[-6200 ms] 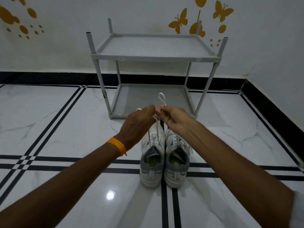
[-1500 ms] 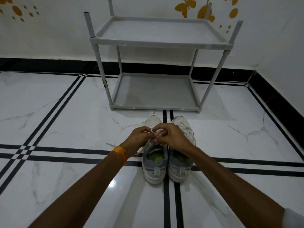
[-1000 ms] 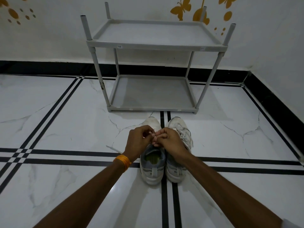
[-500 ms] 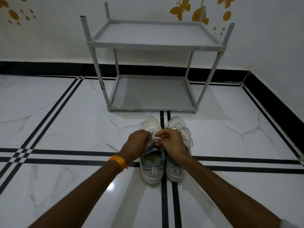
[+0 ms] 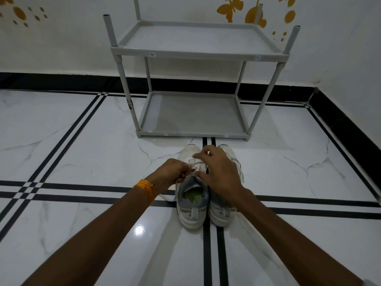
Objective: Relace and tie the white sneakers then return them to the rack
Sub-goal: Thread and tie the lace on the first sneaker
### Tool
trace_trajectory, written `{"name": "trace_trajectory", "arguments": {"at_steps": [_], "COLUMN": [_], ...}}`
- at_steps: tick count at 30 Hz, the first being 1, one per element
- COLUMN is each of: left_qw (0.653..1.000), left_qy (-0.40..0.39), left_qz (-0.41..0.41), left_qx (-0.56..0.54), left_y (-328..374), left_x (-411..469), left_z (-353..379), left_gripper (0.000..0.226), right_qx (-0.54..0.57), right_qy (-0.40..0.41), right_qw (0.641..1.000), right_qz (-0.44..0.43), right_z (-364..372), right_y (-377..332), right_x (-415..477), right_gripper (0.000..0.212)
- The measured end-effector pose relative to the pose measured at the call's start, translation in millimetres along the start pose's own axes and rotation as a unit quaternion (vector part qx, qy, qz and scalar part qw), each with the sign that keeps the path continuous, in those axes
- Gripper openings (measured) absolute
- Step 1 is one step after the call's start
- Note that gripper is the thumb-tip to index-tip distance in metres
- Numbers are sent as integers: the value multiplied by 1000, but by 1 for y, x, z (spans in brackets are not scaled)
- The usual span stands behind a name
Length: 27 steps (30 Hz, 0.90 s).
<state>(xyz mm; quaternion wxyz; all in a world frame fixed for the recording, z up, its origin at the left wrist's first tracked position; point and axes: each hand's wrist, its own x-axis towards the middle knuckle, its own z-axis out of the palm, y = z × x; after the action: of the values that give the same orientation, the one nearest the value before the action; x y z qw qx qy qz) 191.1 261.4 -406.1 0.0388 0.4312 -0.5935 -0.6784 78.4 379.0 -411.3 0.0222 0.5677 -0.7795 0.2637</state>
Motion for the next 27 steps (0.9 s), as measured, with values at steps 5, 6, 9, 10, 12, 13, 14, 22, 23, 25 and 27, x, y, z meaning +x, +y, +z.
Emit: {"name": "trace_trajectory", "arguments": {"at_steps": [5,6,9,10,12,13,14,22,23,25,27], "left_qw": [997,997,986,974,940,921,904,938,946,944,925], "left_qy": [39,44,71,89,138,164,183,193,171,120,95], "left_qz": [32,37,101,138,202,219,226,174,183,227,268], "left_qx": [58,58,112,155,239,279,314,231,208,206,253], "left_y": [2,2,-1,-4,-13,-19,-26,-53,-53,-54,-54], "left_x": [0,0,3,3,4,5,7,13,12,9,6], "left_z": [5,5,1,-2,-12,-18,-24,-21,-21,-25,-28], "left_gripper": [18,17,20,23,28,30,31,29,26,17,13], "right_qx": [-166,-166,-164,-168,-167,-167,-169,-173,-161,-125,-96], "right_qy": [-97,-112,-133,-136,-146,-150,-152,-174,-163,-137,-127], "right_qw": [967,966,966,966,967,968,968,968,973,983,986], "right_qz": [-167,-164,-146,-141,-124,-111,-104,-46,-32,8,41], "right_z": [-9,-11,-13,-13,-15,-18,-21,-11,-12,-11,-8], "right_y": [-11,-10,-3,0,13,22,31,43,45,45,41], "right_x": [13,16,19,19,16,12,8,-11,-11,-12,-12], "right_gripper": [19,14,2,3,12,14,13,18,20,23,24]}}
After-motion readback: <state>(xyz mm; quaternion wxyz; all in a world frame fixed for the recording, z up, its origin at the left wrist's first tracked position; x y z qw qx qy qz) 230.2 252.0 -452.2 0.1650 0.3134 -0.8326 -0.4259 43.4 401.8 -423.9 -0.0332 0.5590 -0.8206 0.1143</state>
